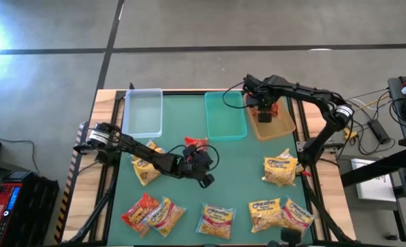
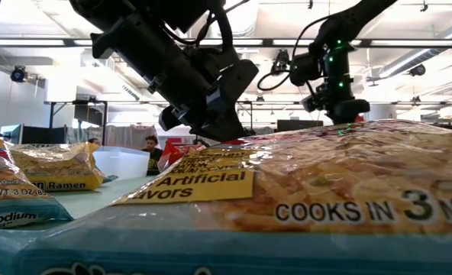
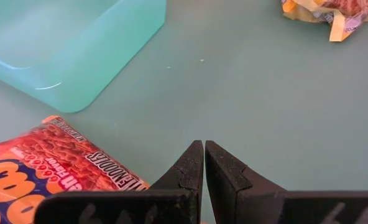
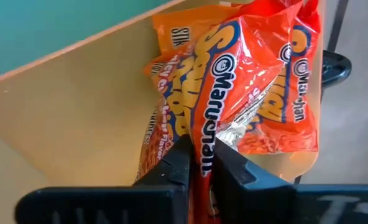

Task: Sort Maruchan noodles
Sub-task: Put the orange noodle pack into the orange bin, then put the blue noodle pack into the green bin

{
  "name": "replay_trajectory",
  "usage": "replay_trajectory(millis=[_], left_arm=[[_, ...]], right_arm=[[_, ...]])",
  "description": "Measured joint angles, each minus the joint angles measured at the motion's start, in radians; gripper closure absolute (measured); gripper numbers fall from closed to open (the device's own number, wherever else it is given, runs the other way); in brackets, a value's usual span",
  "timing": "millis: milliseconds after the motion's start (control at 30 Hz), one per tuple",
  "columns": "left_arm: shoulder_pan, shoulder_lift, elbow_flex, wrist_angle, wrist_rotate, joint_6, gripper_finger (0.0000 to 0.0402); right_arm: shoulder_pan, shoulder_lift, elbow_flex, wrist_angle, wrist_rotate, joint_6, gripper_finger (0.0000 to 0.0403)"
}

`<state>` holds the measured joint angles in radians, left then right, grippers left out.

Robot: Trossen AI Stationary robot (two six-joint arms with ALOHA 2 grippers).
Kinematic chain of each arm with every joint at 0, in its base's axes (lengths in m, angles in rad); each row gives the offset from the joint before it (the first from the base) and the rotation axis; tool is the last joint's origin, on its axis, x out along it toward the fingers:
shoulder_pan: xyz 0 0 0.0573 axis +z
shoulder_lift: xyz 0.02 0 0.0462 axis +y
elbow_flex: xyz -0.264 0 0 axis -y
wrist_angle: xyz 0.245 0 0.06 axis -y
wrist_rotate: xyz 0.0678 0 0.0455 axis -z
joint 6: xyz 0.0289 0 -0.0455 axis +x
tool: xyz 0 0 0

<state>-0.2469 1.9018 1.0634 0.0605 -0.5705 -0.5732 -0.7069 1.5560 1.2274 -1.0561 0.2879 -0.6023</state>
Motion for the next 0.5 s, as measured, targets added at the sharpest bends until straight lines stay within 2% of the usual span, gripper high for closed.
replay_trajectory(millis=[100, 233, 500], left_arm=[[0.004, 0.000, 0.000, 0.000, 0.000, 0.000, 0.0402], [0.007, 0.000, 0.000, 0.000, 0.004, 0.000, 0.0402], [0.007, 0.000, 0.000, 0.000, 0.005, 0.004, 0.0402]], right_arm=[[-0.006, 0.002, 0.000, 0.002, 0.011, 0.002, 0.0343], [-0.006, -0.006, 0.000, 0.002, 0.077, 0.017, 0.0306], [-0.005, -0.050, 0.001, -0.002, 0.080, 0.146, 0.0262]])
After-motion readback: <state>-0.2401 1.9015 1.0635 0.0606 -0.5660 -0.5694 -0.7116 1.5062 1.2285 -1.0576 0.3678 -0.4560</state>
